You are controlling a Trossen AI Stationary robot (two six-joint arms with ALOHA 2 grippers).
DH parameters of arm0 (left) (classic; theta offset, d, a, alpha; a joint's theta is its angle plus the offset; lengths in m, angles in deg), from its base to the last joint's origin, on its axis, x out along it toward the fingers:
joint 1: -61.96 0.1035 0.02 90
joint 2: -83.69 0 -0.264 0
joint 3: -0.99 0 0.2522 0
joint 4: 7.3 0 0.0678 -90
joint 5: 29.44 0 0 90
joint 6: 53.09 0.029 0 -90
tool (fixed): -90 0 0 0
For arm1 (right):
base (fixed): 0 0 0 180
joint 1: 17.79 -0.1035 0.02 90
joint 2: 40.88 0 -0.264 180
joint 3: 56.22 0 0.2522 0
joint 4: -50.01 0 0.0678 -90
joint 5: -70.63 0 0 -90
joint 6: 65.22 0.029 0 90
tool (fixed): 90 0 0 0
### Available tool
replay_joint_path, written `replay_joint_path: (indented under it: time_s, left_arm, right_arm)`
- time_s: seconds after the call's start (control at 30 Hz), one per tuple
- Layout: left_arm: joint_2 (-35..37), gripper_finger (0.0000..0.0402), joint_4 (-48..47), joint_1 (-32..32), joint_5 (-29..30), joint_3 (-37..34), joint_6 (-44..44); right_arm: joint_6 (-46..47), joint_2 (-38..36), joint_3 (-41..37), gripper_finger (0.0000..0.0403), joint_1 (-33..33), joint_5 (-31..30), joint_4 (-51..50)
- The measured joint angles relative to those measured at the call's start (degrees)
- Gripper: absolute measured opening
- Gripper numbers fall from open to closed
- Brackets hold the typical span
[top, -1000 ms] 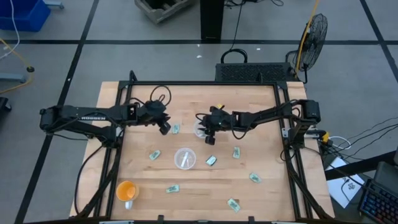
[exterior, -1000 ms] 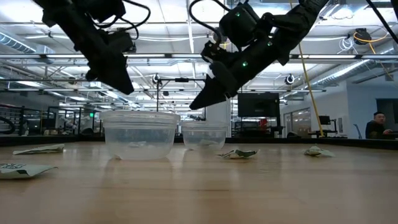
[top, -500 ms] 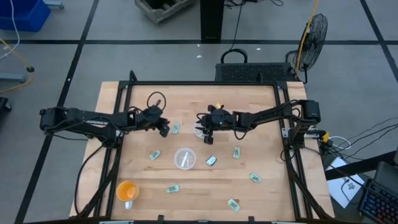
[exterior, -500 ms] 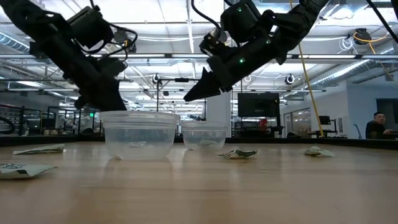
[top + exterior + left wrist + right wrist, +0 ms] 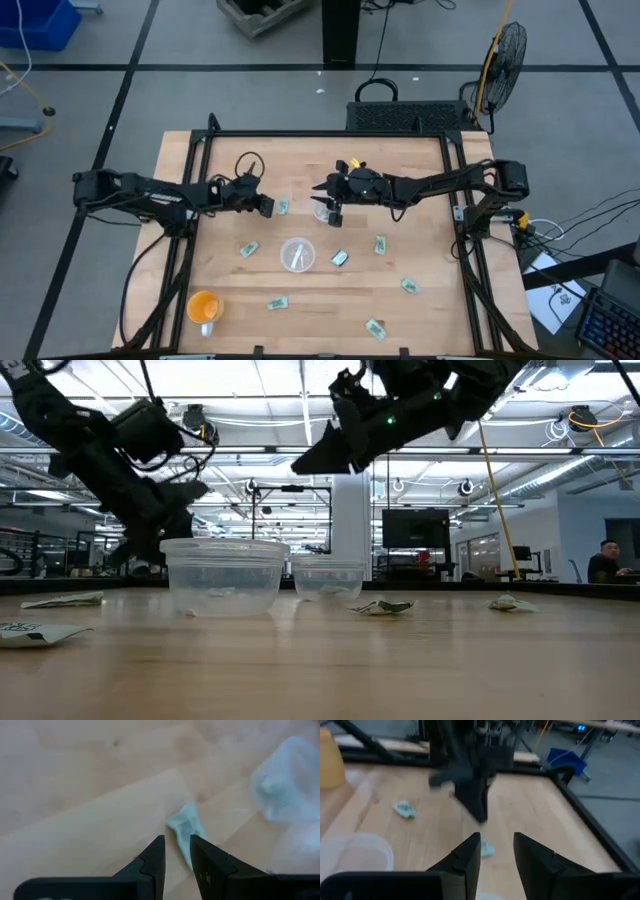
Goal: Pick and place Stevia / Truvia into bins
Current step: Put the stevia packet into the bottom transparent container
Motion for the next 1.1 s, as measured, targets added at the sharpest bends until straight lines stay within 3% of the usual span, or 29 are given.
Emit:
replay_joint_path:
  time_s: [0.23,0.87,1.1]
  left_arm:
    - [-8.9,0.0093,9.5,0.0,-3.3,0.0,-0.1]
    - [-10.1,0.0092,11.1,0.0,-1.9,0.0,-1.6]
    - [-17.3,0.0092,17.5,0.0,-1.9,0.3,-0.9]
  right_arm:
    - [0.0,-2.1,0.0,0.011,0.0,0.0,-0.8]
    - [-1.2,-2.1,0.0,0.011,0.0,0.0,-2.3]
    - [-1.1,-2.1,0.0,0.011,0.0,0.0,-2.1]
